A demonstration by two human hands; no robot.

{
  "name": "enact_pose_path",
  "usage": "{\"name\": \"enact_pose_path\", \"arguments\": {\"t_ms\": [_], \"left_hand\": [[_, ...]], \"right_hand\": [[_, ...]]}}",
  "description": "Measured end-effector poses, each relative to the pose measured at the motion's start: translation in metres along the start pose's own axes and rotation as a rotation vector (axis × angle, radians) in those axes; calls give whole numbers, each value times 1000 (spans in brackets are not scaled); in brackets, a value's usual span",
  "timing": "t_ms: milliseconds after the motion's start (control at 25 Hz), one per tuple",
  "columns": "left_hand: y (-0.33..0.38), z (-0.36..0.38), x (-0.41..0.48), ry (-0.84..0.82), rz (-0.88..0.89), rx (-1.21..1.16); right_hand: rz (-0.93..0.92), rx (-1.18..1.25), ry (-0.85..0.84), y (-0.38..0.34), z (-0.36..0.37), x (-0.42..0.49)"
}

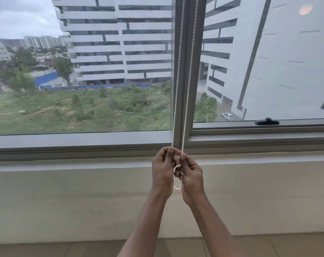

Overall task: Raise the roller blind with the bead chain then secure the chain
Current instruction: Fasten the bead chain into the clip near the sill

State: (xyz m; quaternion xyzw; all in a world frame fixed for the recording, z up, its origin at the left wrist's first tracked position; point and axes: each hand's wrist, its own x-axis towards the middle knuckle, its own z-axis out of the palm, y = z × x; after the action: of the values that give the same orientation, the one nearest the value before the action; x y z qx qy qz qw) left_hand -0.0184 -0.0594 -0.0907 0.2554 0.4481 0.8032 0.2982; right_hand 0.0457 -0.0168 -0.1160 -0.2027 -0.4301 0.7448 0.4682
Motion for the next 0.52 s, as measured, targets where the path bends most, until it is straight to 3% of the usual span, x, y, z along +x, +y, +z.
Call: {"name": "enact_pose_path", "arguments": {"t_ms": [280,520], "left_hand": [[-45,-20,55,89,-64,25],[-72,-28,100,206,-2,200]], "right_hand": [[146,51,17,42,-16,62],[252,-19,-8,57,-36,113]]}}
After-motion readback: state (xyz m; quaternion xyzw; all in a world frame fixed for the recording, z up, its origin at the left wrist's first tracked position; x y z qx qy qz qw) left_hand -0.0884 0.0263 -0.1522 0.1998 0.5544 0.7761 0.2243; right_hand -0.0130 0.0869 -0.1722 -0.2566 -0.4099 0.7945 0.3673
